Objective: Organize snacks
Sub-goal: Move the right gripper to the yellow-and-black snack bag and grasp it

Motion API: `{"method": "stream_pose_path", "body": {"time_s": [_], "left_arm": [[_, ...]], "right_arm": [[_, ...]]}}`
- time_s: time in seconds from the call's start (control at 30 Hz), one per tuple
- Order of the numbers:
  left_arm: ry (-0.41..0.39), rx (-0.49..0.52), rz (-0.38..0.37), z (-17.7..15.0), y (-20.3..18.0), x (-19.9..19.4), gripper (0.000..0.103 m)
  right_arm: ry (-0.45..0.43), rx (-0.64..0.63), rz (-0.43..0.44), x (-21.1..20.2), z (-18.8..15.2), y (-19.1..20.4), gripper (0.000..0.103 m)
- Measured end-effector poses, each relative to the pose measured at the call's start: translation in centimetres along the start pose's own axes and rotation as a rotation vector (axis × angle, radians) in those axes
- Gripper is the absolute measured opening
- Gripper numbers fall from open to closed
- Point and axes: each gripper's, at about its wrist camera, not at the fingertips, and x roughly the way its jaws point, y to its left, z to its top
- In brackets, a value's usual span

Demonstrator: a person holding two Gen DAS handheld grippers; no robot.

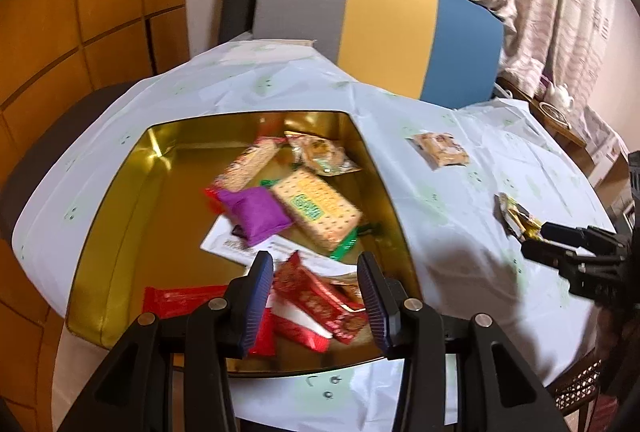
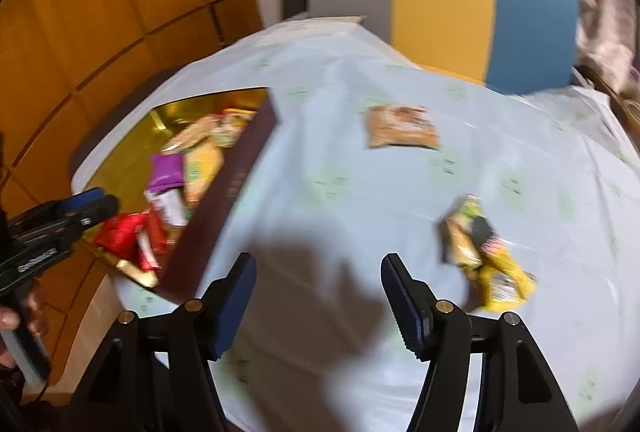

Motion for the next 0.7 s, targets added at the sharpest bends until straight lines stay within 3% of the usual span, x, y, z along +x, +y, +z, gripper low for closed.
{"method": "stream_pose_path", "body": {"time_s": [0.2,0.37,0.7], "left_arm": [[0.011,0.058,-0.031,0.2,-2.4,0.5,0.044],[0.022,0.108,-0.057,0.4,-4.4,0.8,0.044],[0.073,0.192,-0.117,0.1,-7.9,2.0,0.044]], "right_arm": [[0.012,0.062,-0.086,-1.0,-0.5,-4.9,0.069],[0.034,0.106,-0.142,-1.9,-0.2,-8.7,0.079],[0.15,0.114,-0.23,-0.9,-0.1,-15.2,0.086]]}}
